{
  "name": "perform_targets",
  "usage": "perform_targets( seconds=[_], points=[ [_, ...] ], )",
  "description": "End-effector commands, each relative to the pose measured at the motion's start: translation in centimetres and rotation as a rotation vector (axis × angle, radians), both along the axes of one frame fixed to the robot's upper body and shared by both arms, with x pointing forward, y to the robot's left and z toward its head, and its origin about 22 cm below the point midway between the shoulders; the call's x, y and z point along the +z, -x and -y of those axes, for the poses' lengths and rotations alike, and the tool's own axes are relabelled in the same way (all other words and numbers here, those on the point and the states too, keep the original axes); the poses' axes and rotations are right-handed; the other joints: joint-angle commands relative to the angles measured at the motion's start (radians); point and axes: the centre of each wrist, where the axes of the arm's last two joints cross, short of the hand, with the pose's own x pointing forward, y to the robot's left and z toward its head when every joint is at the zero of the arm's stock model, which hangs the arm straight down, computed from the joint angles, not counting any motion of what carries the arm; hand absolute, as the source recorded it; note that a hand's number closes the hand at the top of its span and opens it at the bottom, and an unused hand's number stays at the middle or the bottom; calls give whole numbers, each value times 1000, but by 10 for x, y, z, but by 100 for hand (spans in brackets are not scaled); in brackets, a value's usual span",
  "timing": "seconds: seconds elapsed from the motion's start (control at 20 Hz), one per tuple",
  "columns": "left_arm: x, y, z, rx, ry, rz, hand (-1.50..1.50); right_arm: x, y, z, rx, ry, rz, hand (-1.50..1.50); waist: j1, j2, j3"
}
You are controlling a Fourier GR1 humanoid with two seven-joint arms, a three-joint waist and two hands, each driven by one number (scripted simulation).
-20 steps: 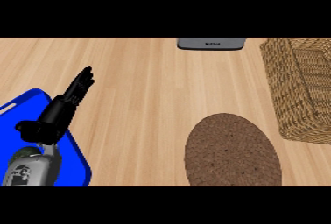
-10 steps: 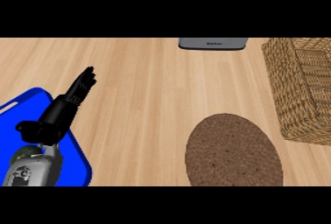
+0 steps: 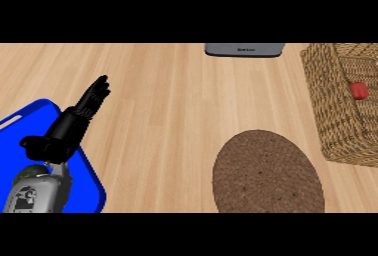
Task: Pick the bell pepper from the placemat and place it in the basket
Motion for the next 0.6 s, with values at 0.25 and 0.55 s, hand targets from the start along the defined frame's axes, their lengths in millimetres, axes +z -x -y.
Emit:
perform_targets(
  seconds=[0.25,0.55],
  points=[
    [-13,4,-11,-1,-1,-7,0,40,-11,0,47,-173,103,-150,-1,-1,-1],
    [5,13,-1,1,-18,27,0,47,31,49,4,-360,46,-150,4,-1,1]
  ],
)
